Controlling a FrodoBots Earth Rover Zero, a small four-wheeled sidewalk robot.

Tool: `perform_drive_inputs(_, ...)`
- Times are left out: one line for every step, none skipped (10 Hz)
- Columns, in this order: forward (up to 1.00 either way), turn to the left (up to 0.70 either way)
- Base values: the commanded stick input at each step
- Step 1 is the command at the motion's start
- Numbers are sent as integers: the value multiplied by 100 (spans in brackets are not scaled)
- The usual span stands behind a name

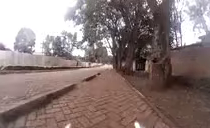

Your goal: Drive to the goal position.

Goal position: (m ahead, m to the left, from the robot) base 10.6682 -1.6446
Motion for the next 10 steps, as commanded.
perform_drive_inputs(50, 0)
perform_drive_inputs(50, 0)
perform_drive_inputs(50, 0)
perform_drive_inputs(50, 0)
perform_drive_inputs(50, 2)
perform_drive_inputs(50, 4)
perform_drive_inputs(50, 0)
perform_drive_inputs(50, 0)
perform_drive_inputs(50, 1)
perform_drive_inputs(50, 3)
